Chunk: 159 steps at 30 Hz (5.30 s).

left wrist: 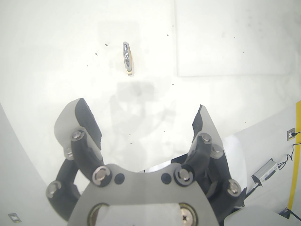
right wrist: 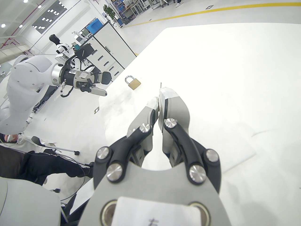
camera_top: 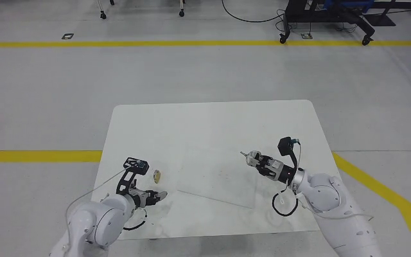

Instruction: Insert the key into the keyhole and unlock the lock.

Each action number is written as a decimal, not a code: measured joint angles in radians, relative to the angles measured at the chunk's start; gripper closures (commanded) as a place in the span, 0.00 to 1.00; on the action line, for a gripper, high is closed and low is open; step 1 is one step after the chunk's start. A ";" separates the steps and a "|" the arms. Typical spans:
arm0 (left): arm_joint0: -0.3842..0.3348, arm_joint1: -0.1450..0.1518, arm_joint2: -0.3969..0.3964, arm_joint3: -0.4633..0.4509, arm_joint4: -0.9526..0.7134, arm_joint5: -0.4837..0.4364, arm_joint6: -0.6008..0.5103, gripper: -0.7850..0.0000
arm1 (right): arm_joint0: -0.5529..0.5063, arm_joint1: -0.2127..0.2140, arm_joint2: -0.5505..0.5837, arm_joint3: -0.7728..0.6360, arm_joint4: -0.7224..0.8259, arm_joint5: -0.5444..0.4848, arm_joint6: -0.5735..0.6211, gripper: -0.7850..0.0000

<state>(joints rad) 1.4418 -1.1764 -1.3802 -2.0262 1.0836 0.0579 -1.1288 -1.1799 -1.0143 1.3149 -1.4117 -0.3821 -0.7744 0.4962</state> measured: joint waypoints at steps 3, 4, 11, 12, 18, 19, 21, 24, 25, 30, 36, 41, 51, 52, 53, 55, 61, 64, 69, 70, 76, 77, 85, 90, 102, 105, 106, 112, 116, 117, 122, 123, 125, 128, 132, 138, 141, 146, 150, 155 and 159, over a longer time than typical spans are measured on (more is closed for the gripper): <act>0.000 0.000 0.000 0.000 0.000 0.000 0.001 0.00 | 0.000 0.000 0.000 0.000 0.000 0.000 0.000 1.00; 0.005 0.000 -0.001 -0.003 0.000 0.000 0.011 0.00 | 0.000 0.000 0.000 0.000 0.000 0.000 0.000 1.00; 0.091 0.009 -0.066 -0.047 0.084 0.057 0.016 0.25 | 0.000 0.000 0.000 0.000 0.000 0.000 0.000 1.00; 0.097 0.010 -0.076 -0.038 0.080 0.058 0.010 0.27 | 0.000 0.000 0.000 0.000 0.000 0.000 0.000 1.00; 0.077 0.008 -0.097 0.003 0.022 0.074 0.018 0.50 | 0.000 0.000 0.000 0.000 0.000 0.000 0.000 1.00; 0.066 0.007 -0.100 0.014 0.003 0.074 0.023 0.50 | 0.000 0.000 0.000 0.000 0.000 0.000 0.000 1.00; 0.045 0.007 -0.101 0.034 -0.019 0.069 0.029 0.46 | 0.000 0.000 0.000 0.000 0.000 0.000 0.000 1.00; 0.000 0.005 -0.080 0.070 -0.037 0.055 0.027 0.48 | 0.000 0.000 0.000 0.000 0.000 0.000 0.000 1.00; -0.018 0.004 -0.068 0.082 -0.039 0.051 0.022 0.45 | 0.000 0.000 0.000 0.000 0.000 0.000 0.000 1.00; -0.073 0.001 -0.031 0.108 -0.068 0.031 0.008 0.34 | 0.000 0.000 0.000 0.000 0.000 0.000 0.000 1.00; -0.116 0.000 -0.002 0.138 -0.077 0.027 -0.018 0.36 | 0.000 0.000 0.000 0.000 0.000 0.000 0.000 1.00; -0.160 -0.004 0.037 0.194 -0.074 0.034 -0.015 0.57 | 0.000 0.000 0.000 0.000 0.000 0.000 0.000 1.00; -0.212 -0.008 0.070 0.267 -0.053 0.033 0.031 0.56 | 0.000 0.000 0.000 0.000 0.000 0.000 0.000 1.00; -0.215 -0.007 0.072 0.265 -0.042 0.028 0.043 0.57 | 0.000 0.000 0.000 0.000 0.000 0.000 0.000 1.00; -0.216 -0.007 0.074 0.264 -0.034 0.024 0.051 0.60 | 0.000 0.000 0.000 0.000 0.000 0.000 0.000 1.00; -0.219 -0.008 0.077 0.263 -0.037 0.022 0.063 0.65 | 0.000 0.000 0.000 0.000 0.000 0.000 0.000 1.00; -0.240 -0.010 0.102 0.284 -0.040 -0.001 0.067 0.88 | 0.000 0.000 0.000 0.000 0.000 0.000 0.000 1.00; -0.248 -0.011 0.113 0.305 -0.039 -0.003 0.070 0.94 | 0.000 0.000 0.000 0.000 0.000 0.000 0.000 1.00; -0.254 -0.011 0.120 0.325 -0.034 -0.010 0.073 1.00 | 0.000 0.000 0.000 0.000 0.000 0.000 0.000 1.00; -0.254 -0.011 0.119 0.327 -0.033 -0.013 0.073 1.00 | 0.000 0.000 0.000 0.000 0.000 0.000 0.000 1.00; -0.246 -0.007 0.108 0.327 -0.017 -0.030 0.077 1.00 | 0.000 0.000 0.000 0.000 0.000 0.000 0.000 1.00; -0.243 -0.005 0.105 0.325 -0.014 -0.037 0.076 1.00 | 0.000 0.000 0.000 0.000 0.000 0.000 0.000 1.00; -0.229 0.003 0.055 0.320 -0.028 -0.063 0.091 1.00 | 0.000 0.000 0.000 0.000 0.000 0.000 0.000 1.00; -0.213 0.001 0.010 0.307 -0.243 -0.153 0.151 1.00 | 0.000 0.000 0.000 0.000 0.000 0.000 0.000 1.00; -0.324 -0.032 0.133 0.472 -0.703 -0.281 0.222 1.00 | 0.000 0.000 0.000 0.000 0.000 0.000 0.000 1.00; -0.377 -0.043 0.187 0.509 -0.731 -0.239 0.220 1.00 | 0.000 0.000 0.000 0.000 0.000 0.000 0.000 1.00; -0.378 -0.043 0.189 0.510 -0.732 -0.237 0.220 1.00 | 0.000 0.000 0.000 0.000 0.000 0.000 0.000 1.00; -0.375 -0.043 0.187 0.508 -0.731 -0.239 0.220 1.00 | 0.000 0.000 0.000 0.000 0.000 0.000 0.000 1.00; -0.355 -0.043 0.188 0.495 -0.714 -0.239 0.257 1.00 | -0.001 -0.001 -0.004 -0.005 0.003 0.008 -0.008 1.00; -0.341 -0.045 0.186 0.488 -0.721 -0.249 0.286 1.00 | 0.000 -0.004 -0.011 -0.011 0.007 0.018 -0.019 1.00; -0.336 -0.066 0.178 0.608 -1.082 -0.450 0.364 1.00 | 0.074 -0.030 -0.079 0.017 0.038 0.105 -0.109 1.00; -0.356 -0.071 0.190 0.647 -1.157 -0.482 0.354 1.00 | 0.089 -0.035 -0.090 0.021 0.043 0.120 -0.129 1.00; -0.411 -0.087 0.228 0.737 -1.295 -0.537 0.337 1.00 | 0.117 -0.045 -0.105 0.024 0.052 0.154 -0.176 1.00; -0.480 -0.116 0.288 0.851 -1.473 -0.598 0.321 1.00 | 0.134 -0.055 -0.114 0.012 0.063 0.196 -0.237 1.00; -0.561 -0.139 0.352 0.956 -1.584 -0.604 0.242 1.00 | 0.127 -0.065 -0.119 -0.007 0.104 0.223 -0.289 1.00; -0.550 -0.138 0.349 0.948 -1.571 -0.603 0.251 1.00 | 0.126 -0.066 -0.119 -0.007 0.109 0.227 -0.293 1.00; -0.526 -0.135 0.325 0.924 -1.566 -0.616 0.307 1.00 | 0.119 -0.066 -0.121 -0.005 0.108 0.240 -0.290 1.00; -0.490 -0.132 0.304 0.866 -1.531 -0.662 0.386 1.00 | 0.121 -0.076 -0.141 0.026 0.156 0.286 -0.257 1.00; -0.494 -0.135 0.324 0.834 -1.456 -0.650 0.411 1.00 | 0.132 -0.085 -0.157 0.030 0.231 0.252 -0.235 1.00; -0.506 -0.143 0.348 0.830 -1.435 -0.631 0.423 1.00 | 0.144 -0.096 -0.174 0.033 0.318 0.213 -0.199 1.00; -0.507 -0.146 0.350 0.836 -1.444 -0.637 0.430 1.00 | 0.150 -0.101 -0.184 0.045 0.375 0.188 -0.161 1.00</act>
<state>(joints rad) 0.9352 -1.3226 -1.0306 -1.1899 -0.3606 -0.5786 -0.6989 -1.0297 -1.1156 1.1307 -1.3671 -0.0067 -0.5868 0.3350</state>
